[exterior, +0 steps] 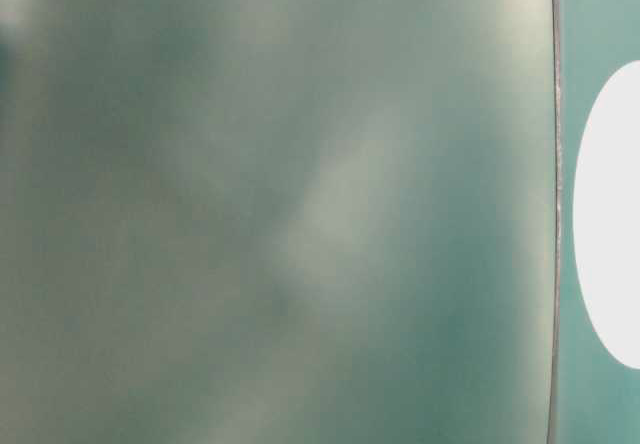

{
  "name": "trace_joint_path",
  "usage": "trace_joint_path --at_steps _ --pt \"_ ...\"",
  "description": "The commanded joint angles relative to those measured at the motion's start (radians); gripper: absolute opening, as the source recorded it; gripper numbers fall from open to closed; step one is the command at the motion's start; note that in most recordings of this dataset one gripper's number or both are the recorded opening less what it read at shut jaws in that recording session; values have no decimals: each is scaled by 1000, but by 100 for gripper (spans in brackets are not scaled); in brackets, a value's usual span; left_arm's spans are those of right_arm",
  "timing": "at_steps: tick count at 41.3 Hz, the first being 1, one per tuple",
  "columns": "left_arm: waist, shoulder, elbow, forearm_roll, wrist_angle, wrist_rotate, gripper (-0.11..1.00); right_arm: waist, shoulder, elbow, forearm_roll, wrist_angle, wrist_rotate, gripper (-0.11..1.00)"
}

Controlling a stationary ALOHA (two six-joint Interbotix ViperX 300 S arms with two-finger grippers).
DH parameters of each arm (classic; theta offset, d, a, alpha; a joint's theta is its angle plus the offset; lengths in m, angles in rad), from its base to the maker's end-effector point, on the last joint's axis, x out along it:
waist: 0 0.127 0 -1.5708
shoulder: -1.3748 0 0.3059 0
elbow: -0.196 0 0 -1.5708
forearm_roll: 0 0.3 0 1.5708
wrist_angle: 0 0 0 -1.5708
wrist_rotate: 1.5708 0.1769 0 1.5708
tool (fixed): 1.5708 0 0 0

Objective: Scoop the yellow hexagonal prism block from the bowl with a spoon using the right arm.
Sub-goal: 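Move the right gripper toward the pink spoon handle in the spoon rest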

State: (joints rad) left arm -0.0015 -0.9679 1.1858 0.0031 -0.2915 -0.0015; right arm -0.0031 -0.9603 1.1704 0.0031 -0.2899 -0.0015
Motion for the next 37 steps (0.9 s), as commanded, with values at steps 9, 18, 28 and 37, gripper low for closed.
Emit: trace_joint_path --at_steps 9,18,28,37 --pt "0 -26 -40 6 83 2 0 -3 12 -21 -2 35 -6 0" --pt "0 -28 -38 6 83 2 0 -5 12 -26 -2 40 -2 0" --pt "0 -23 -40 6 83 0 0 -3 12 -28 -2 40 2 5" --pt "0 -21 -40 6 83 0 0 -5 15 -26 -2 40 8 45"
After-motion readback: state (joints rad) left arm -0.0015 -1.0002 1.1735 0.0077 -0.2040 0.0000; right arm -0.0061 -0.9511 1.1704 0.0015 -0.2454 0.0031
